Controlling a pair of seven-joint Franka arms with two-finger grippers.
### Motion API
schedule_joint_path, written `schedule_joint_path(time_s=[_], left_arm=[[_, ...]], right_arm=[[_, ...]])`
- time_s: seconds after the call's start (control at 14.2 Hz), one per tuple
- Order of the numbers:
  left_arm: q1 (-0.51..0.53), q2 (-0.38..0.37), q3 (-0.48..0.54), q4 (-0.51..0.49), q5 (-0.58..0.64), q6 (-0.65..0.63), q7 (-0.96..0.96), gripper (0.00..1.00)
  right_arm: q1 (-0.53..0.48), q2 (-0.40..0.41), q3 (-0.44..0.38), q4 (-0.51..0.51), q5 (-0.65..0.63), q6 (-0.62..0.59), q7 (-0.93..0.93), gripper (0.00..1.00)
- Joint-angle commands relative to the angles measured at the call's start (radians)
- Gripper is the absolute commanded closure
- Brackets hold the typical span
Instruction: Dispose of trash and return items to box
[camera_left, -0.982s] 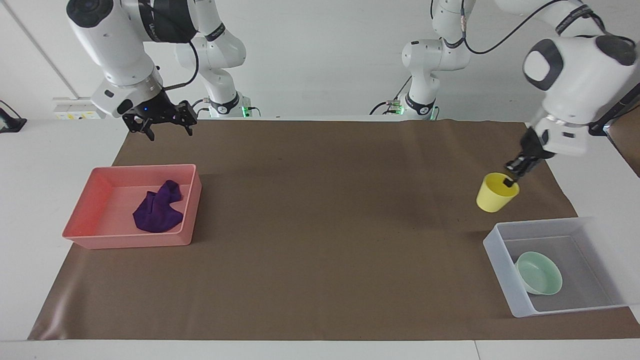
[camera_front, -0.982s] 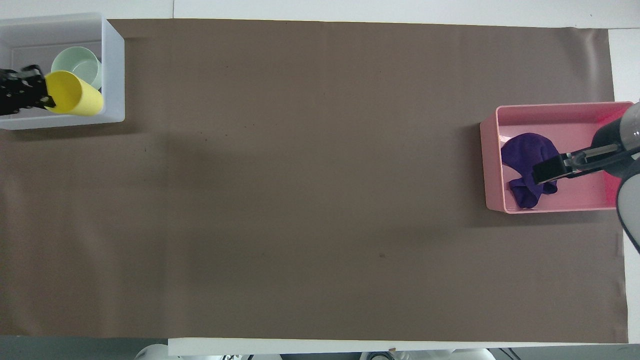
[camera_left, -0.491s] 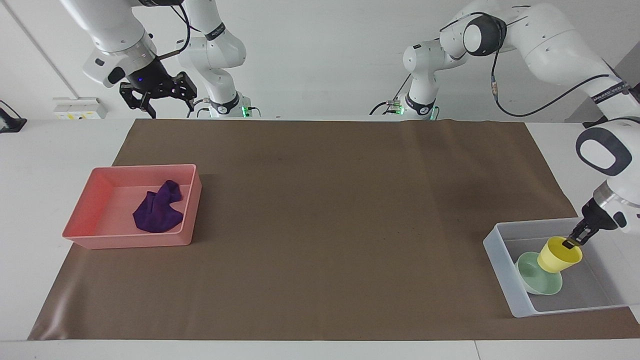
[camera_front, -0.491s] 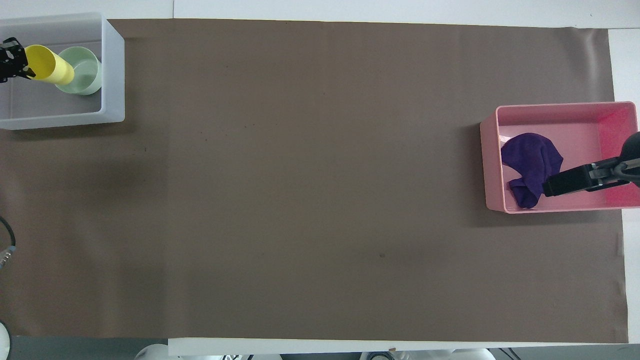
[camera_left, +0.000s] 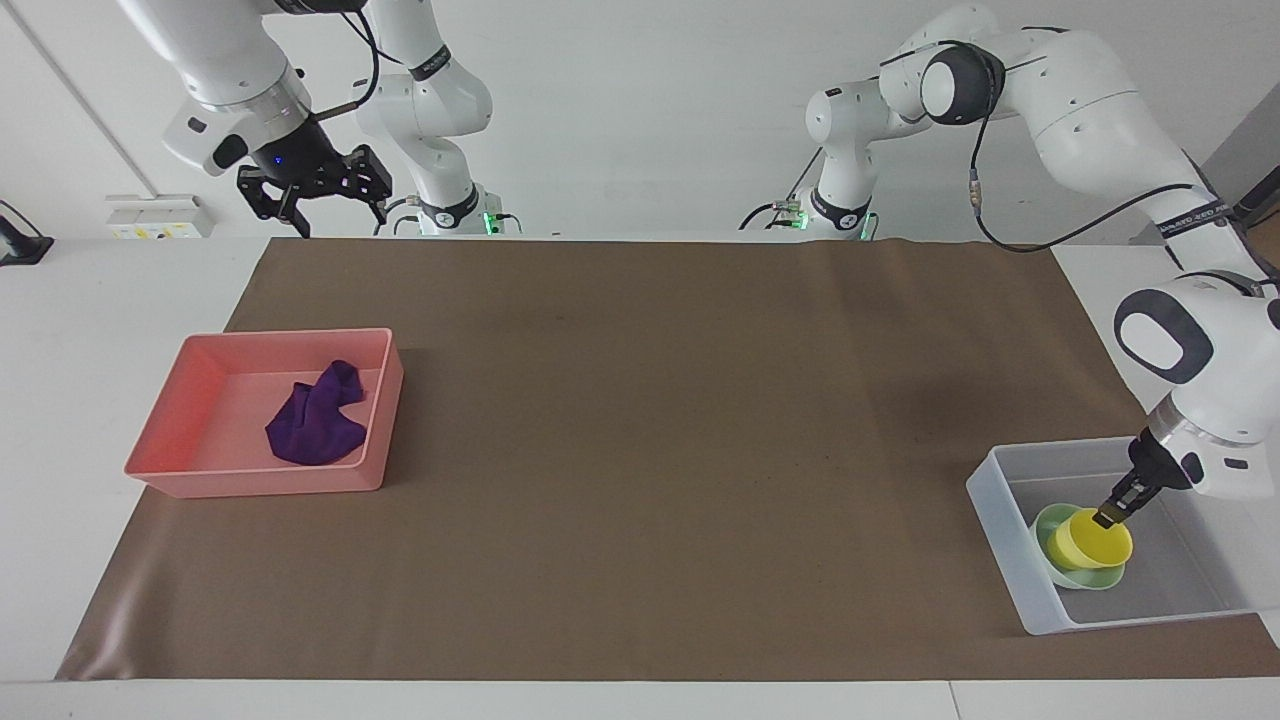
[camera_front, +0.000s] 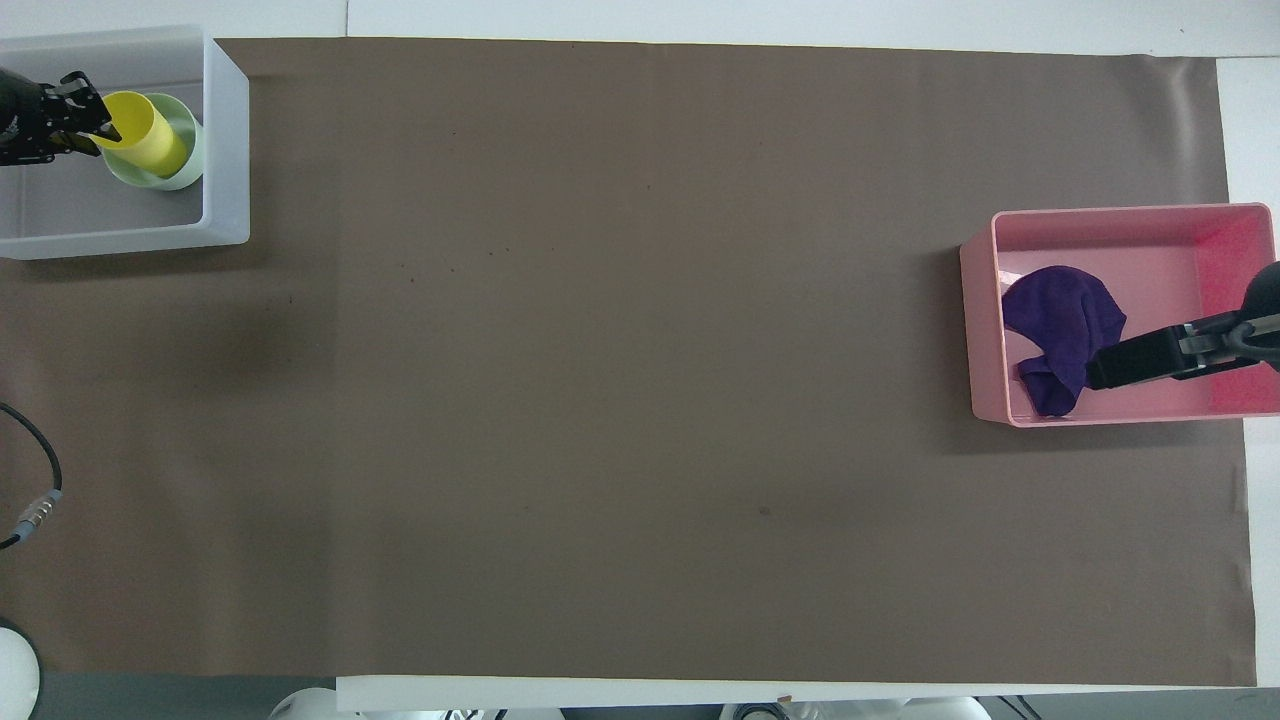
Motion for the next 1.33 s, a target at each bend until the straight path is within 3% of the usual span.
schedule_joint_path(time_s=[0.0, 0.07, 0.28, 0.42, 0.7, 0.91, 1.26], left_arm=[[-0.012, -0.184, 0.017, -0.126, 0.002, -0.093, -0.001, 0.0], [-0.01, -0.275, 0.017, -0.188, 0.002, -0.188, 0.002, 0.0], [-0.06, -0.582, 0.014, -0.493, 0.039, -0.218, 0.04, 0.0], [-0.093, -0.704, 0.006, -0.569, 0.096, -0.304, 0.122, 0.0], [-0.148, -0.729, -0.014, -0.411, 0.123, -0.552, 0.199, 0.0], [-0.157, -0.62, -0.02, -0.24, 0.116, -0.582, 0.208, 0.0], [-0.183, -0.624, -0.023, -0.237, 0.122, -0.66, 0.257, 0.0]], right_arm=[[-0.001, -0.025, 0.006, -0.041, -0.036, 0.032, 0.011, 0.01], [-0.003, -0.025, 0.006, -0.041, -0.036, 0.029, 0.011, 0.01], [-0.004, -0.025, 0.006, -0.041, -0.036, 0.026, 0.012, 0.01], [-0.006, -0.025, 0.006, -0.041, -0.034, 0.023, 0.012, 0.01], [-0.009, -0.026, 0.006, -0.043, -0.034, 0.021, 0.012, 0.01], [-0.009, -0.026, 0.006, -0.041, -0.034, 0.023, 0.012, 0.01], [-0.004, -0.026, 0.006, -0.043, -0.034, 0.024, 0.012, 0.01]])
